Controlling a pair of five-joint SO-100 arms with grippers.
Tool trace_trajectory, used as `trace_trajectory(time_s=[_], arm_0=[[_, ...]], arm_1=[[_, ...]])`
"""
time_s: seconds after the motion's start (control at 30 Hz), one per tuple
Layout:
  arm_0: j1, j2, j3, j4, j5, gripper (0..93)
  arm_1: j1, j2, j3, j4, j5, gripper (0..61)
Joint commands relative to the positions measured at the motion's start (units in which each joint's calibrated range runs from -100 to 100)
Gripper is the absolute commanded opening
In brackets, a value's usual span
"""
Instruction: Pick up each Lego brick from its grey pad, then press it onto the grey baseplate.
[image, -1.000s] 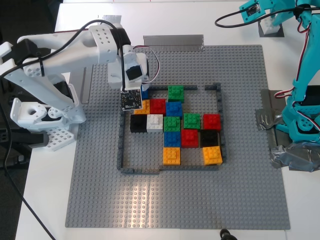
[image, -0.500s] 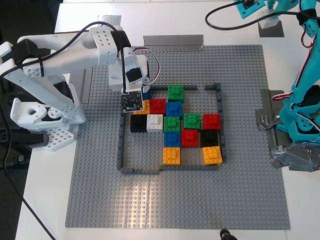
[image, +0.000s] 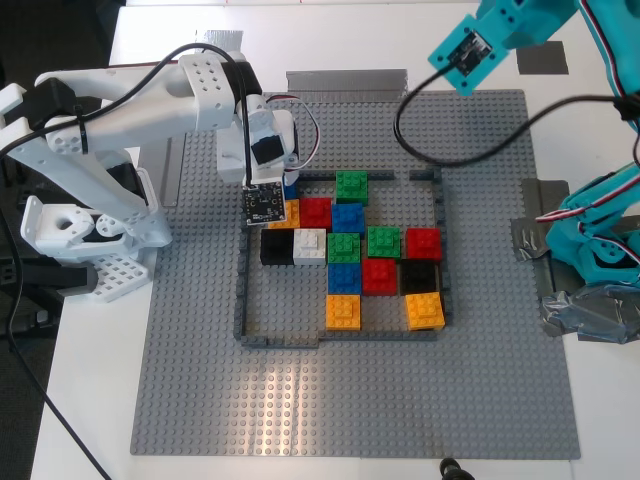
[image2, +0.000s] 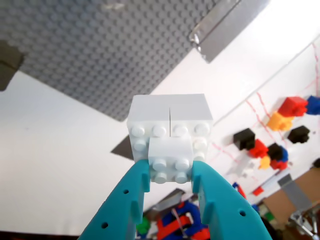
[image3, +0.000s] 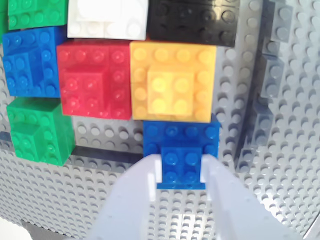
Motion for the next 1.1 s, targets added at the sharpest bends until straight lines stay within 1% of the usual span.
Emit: trace_trajectory(time_s=[0.0,0.13,0.33,0.53,0.77,0.8,0.87,0.9,0.97,1.07], arm_0=[[-6.21,-6.80,4.99,0.61,-0.31,0.0],[-13.53,-11.69,11.04,0.61,-1.24,0.0],[-25.50,-18.04,14.47,0.61,-6.95,0.0],[-39.29,-23.88,18.98,0.61,-13.45,0.0],[-51.69,-25.00,22.14,0.61,-21.65,0.0],[-53.21,-25.00,22.42,0.61,-22.68,0.0],[-56.12,-24.91,22.96,0.61,-24.34,0.0],[-57.42,-24.74,23.14,0.61,-25.07,0.0],[-59.89,-23.62,22.96,0.61,-26.68,0.0],[-62.14,-20.62,22.23,0.61,-28.98,0.0]], arm_1=[[0.69,-1.94,-1.57,0.63,0.15,0.4],[0.84,-2.28,-2.29,1.77,0.25,0.3],[2.73,-2.71,-4.73,4.21,0.89,0.3],[3.31,-3.48,-4.10,2.75,1.28,0.3],[2.94,-4.17,-3.46,1.20,1.47,0.3],[2.94,-4.17,-3.37,1.04,1.62,0.7],[2.87,-4.25,-3.10,0.63,1.81,5.8],[2.87,-4.34,-3.01,0.55,1.86,7.4],[2.80,-4.34,-2.92,0.55,2.01,7.9],[2.73,-4.25,-2.92,0.71,1.96,11.8]])
